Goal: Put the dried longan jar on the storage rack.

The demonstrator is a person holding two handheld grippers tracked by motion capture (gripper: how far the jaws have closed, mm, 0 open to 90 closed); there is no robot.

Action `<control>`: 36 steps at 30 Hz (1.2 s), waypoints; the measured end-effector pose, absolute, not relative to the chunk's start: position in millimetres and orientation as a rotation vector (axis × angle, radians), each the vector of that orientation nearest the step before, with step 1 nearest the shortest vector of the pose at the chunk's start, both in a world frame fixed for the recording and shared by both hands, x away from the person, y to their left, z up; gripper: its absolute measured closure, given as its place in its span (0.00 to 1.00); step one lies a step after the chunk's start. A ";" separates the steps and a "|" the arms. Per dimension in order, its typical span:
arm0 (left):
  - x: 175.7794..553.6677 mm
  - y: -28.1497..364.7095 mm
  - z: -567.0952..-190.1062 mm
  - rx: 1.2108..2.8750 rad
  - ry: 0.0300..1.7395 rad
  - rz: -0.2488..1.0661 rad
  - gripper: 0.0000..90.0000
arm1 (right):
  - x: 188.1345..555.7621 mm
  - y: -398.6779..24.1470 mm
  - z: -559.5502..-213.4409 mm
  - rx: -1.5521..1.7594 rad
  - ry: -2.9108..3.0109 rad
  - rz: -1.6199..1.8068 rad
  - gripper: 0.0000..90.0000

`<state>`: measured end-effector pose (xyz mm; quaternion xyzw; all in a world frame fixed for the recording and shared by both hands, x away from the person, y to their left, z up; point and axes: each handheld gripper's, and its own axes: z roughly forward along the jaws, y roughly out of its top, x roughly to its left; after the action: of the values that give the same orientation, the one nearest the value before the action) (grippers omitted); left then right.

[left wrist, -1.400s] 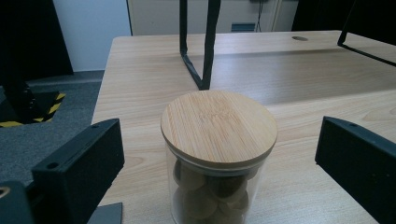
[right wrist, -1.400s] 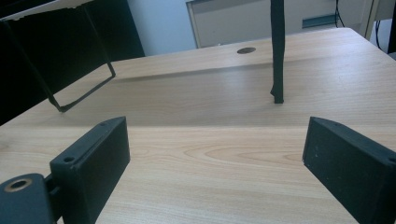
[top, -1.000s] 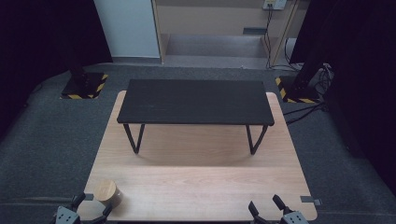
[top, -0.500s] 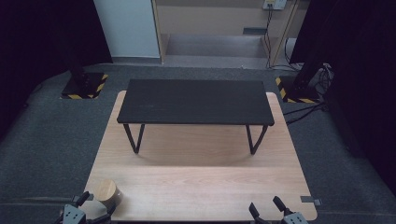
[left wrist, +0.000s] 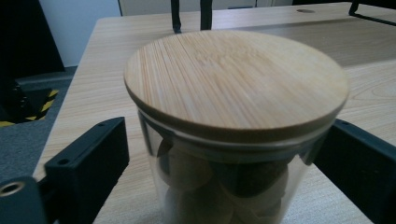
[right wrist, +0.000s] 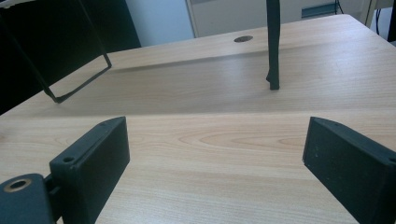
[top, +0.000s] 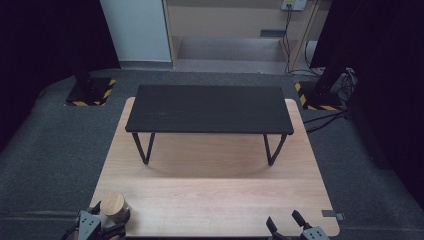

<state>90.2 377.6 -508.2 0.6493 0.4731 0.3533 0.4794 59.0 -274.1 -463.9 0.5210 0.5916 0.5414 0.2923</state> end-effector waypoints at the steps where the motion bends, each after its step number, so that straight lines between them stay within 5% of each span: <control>1: 91.1 378.0 -508.5 1.587 1.152 0.860 0.06 | 59.2 -274.0 -463.7 1.390 1.579 1.440 0.08; 8: 94.0 382.7 -507.9 1.589 1.126 0.845 0.27 | 61.1 -273.2 -463.9 1.394 1.582 1.435 0.08; 36: 131.2 368.2 -379.2 1.543 0.997 0.764 0.27 | 73.2 -264.7 -458.8 1.343 1.598 1.464 0.08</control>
<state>131.2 368.2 -379.2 0.6505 0.4204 0.3221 0.5444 73.2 -264.7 -458.8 0.5039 0.5995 0.5492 0.2917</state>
